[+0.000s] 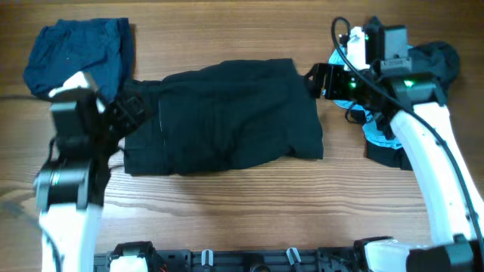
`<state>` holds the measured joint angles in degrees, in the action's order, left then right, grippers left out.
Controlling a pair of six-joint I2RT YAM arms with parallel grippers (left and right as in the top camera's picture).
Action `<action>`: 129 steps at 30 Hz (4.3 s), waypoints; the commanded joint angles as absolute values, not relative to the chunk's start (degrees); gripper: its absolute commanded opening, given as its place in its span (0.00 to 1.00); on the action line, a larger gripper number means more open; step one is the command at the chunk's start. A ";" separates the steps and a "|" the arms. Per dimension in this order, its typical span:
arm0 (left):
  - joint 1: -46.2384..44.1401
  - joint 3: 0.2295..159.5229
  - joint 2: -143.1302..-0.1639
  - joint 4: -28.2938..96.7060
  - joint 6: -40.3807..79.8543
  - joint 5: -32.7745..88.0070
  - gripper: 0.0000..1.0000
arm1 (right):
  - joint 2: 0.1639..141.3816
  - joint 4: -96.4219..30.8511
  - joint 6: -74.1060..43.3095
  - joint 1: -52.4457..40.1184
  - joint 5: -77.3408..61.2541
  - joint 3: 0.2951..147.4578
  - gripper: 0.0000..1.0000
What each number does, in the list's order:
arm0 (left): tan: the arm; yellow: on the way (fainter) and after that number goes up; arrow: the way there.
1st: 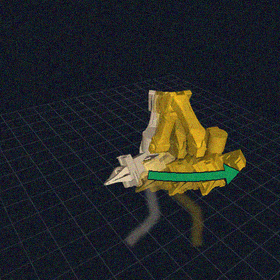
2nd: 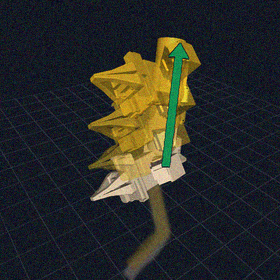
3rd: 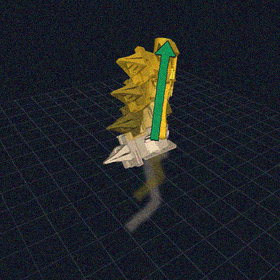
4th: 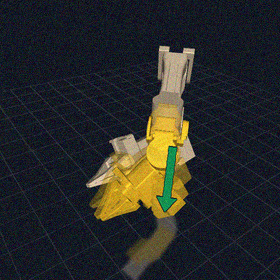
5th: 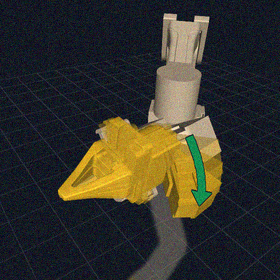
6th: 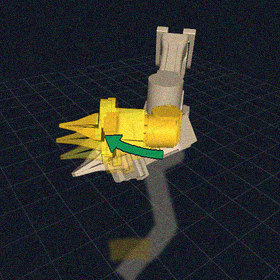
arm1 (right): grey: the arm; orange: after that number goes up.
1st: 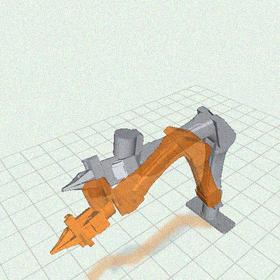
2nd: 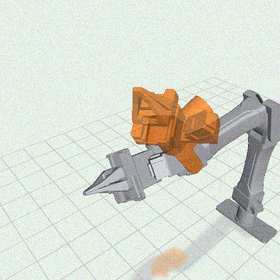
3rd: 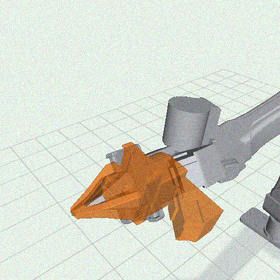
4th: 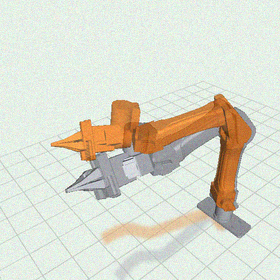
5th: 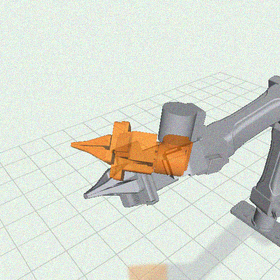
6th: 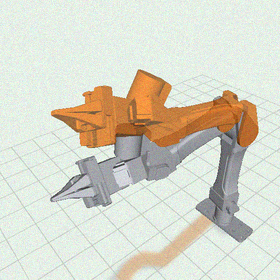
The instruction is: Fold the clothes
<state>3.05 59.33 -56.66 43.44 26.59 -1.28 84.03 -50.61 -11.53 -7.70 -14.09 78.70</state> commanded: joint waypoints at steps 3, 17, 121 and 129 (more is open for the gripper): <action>3.09 60.23 -52.36 50.54 25.78 2.61 1.00 | 83.07 -56.73 -10.48 -7.53 -18.06 78.85 1.00; 3.09 60.23 -65.06 49.54 25.71 14.39 1.00 | 83.42 -56.84 -6.04 -7.53 -18.04 77.34 1.00; -2.42 60.23 -105.16 20.64 9.93 7.05 0.77 | 122.08 -42.39 7.25 -2.13 -44.91 75.40 0.18; -2.35 60.25 -104.27 23.75 10.79 6.98 0.57 | 117.40 -45.80 1.48 4.40 -46.15 78.48 0.04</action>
